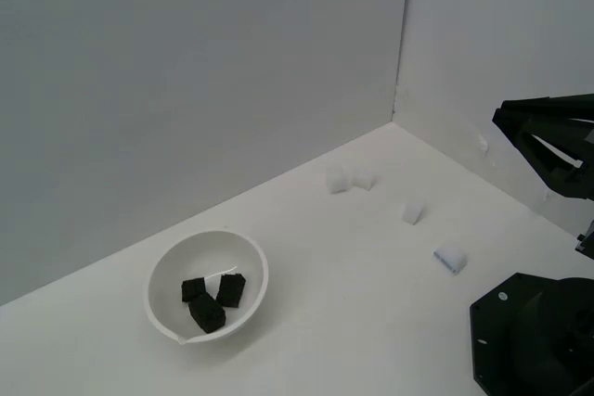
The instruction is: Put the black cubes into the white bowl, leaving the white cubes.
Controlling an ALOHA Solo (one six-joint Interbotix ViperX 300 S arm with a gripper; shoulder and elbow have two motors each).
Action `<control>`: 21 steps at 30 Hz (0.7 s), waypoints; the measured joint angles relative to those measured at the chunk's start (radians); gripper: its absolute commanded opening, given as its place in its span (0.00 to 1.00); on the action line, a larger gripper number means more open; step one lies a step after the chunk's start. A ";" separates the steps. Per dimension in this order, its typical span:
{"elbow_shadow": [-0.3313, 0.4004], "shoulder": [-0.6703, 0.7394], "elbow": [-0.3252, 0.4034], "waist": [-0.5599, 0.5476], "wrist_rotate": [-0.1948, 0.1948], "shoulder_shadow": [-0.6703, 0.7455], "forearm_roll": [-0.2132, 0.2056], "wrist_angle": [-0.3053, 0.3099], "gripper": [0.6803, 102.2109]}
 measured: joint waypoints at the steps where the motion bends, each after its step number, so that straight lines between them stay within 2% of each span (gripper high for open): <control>1: 0.000 0.002 -0.002 0.000 0.006 0.000 0.000 0.000 0.02; 15: 0.000 0.002 -0.002 0.000 -0.002 0.000 0.000 0.000 0.02; 18: 0.000 0.002 0.000 0.000 0.015 0.000 0.000 0.002 0.02; 21: 0.000 0.002 0.000 0.000 0.005 0.000 0.002 0.002 0.02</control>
